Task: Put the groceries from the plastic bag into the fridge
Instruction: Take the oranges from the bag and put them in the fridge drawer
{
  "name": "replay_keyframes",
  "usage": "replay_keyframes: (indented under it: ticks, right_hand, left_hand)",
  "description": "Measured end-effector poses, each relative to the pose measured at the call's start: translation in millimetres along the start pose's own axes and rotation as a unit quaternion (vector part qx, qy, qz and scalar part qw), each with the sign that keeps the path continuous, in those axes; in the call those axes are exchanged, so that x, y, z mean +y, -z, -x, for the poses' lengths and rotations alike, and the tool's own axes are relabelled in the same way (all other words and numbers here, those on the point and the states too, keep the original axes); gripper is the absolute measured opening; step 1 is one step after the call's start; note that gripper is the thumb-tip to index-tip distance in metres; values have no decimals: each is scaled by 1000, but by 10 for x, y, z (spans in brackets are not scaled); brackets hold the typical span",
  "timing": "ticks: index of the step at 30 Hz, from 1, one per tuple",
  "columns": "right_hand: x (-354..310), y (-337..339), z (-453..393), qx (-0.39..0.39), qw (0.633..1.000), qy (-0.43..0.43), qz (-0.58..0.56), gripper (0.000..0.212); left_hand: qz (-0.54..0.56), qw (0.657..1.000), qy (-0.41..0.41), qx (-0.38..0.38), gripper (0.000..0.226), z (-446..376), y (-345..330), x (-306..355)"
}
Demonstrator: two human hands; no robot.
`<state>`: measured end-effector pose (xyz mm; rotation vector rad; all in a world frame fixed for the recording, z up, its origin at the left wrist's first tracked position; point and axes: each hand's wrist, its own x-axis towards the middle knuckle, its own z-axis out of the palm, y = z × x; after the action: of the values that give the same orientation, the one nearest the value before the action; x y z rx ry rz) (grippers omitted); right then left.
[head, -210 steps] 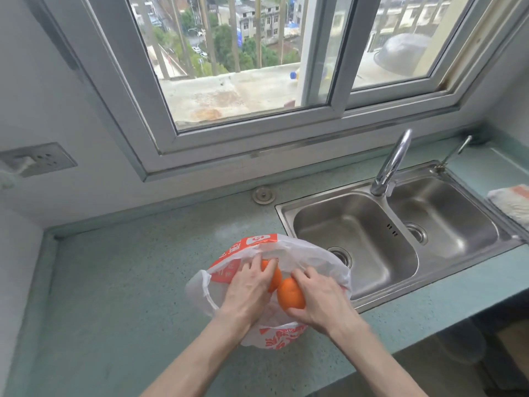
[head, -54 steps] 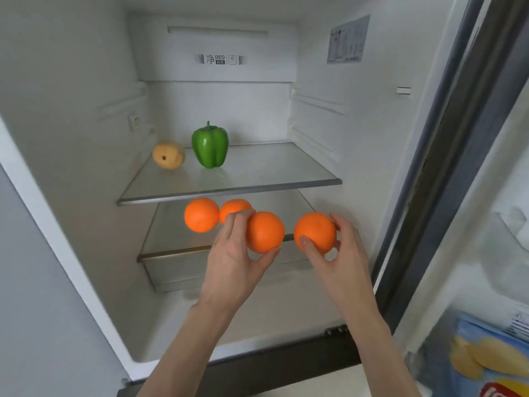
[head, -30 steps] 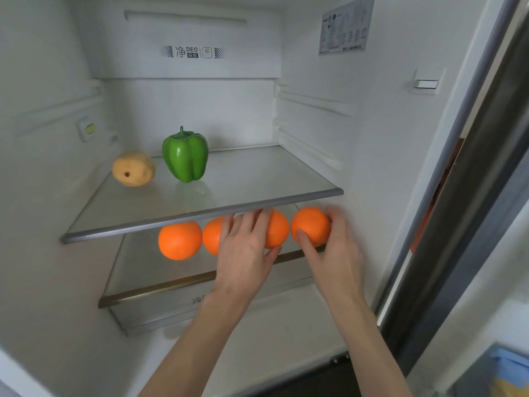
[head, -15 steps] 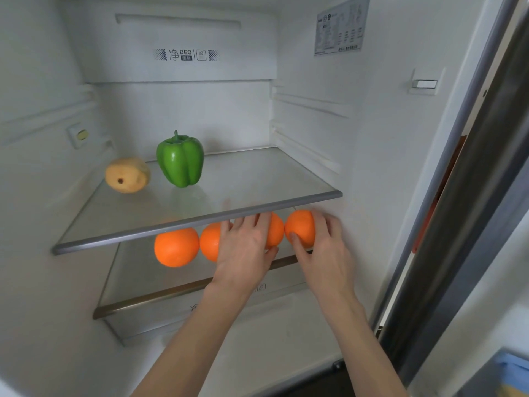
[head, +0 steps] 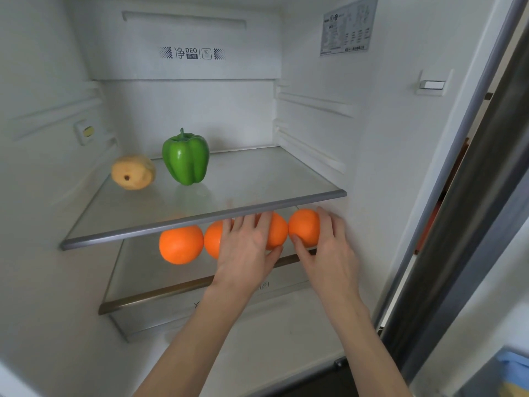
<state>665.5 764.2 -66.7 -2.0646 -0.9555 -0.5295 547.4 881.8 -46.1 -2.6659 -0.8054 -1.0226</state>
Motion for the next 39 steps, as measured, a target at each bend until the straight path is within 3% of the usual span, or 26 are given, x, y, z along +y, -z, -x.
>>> replay_keyframes:
  ticks: [18,30,39]
  right_hand:
    - [-24,310,329,-22,1000,21,-3,67]
    - [-50,857,791,-62,996,65,21,70]
    - [-51,1433,1259,-88,982,163,33,67]
  left_hand:
    - [73,997,-2,35,64,361,214,96]
    - [34,995,89,21,61,1091,743,451]
    - [-11,992,128,14,57,1767,1355,875]
